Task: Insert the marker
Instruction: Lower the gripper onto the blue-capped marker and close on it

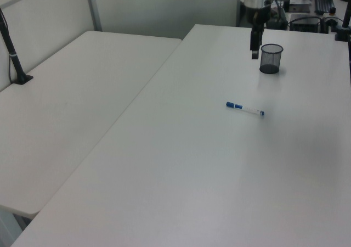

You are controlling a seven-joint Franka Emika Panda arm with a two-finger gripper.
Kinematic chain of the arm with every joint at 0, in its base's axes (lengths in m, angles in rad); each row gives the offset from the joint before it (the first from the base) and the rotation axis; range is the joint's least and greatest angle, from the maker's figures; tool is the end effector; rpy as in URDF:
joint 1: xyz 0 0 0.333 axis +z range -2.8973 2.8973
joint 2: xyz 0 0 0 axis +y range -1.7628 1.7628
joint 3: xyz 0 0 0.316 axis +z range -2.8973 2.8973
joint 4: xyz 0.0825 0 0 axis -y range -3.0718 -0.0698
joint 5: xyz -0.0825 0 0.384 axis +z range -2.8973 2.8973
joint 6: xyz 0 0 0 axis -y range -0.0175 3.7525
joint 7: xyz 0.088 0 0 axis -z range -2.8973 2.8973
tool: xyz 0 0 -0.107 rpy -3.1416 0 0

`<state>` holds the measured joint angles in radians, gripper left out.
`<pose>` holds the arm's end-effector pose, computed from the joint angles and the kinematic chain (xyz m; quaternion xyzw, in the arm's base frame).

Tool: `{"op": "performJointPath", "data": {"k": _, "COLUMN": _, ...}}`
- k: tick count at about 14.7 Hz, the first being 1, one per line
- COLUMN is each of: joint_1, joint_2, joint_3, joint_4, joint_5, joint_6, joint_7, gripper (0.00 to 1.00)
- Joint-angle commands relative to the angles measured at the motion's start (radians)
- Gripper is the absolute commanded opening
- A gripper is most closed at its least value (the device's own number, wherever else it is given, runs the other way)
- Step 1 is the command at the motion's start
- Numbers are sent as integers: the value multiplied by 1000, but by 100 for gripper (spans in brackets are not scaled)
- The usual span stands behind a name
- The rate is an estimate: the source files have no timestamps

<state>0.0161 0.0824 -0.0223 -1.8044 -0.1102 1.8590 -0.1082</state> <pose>0.5839 -0.0118 0.4913 0.9962 0.0673 -0.0169 0.0526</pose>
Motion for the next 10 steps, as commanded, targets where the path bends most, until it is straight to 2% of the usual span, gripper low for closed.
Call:
{"op": "performJointPath", "data": {"k": 1, "joint_1": 5, "joint_2": 58, "joint_3": -5, "joint_4": -93, "joint_5": -14, "joint_6": 207, "joint_7": 33, "gripper": 100}}
{"op": "performJointPath", "data": {"k": 3, "joint_1": 13, "joint_2": 129, "joint_3": -4, "joint_4": -98, "joint_5": -16, "joint_6": 285, "joint_7": 145, "gripper": 100}}
{"op": "performJointPath", "data": {"k": 5, "joint_1": 13, "joint_2": 183, "joint_3": 30, "joint_4": -98, "joint_5": -17, "joint_6": 343, "joint_7": 211, "gripper": 100}}
{"op": "performJointPath", "data": {"k": 7, "joint_1": 15, "joint_2": 215, "joint_3": 41, "joint_4": -95, "joint_5": -40, "joint_6": 351, "joint_7": 271, "gripper": 100}}
{"op": "performJointPath", "data": {"k": 8, "joint_1": 16, "joint_2": 230, "joint_3": 50, "joint_4": -95, "joint_5": -57, "joint_6": 358, "joint_7": 283, "gripper": 97}}
{"op": "performJointPath", "data": {"k": 10, "joint_1": 15, "joint_2": 250, "joint_3": 67, "joint_4": -96, "joint_5": -66, "joint_6": 387, "joint_7": 344, "gripper": 81}}
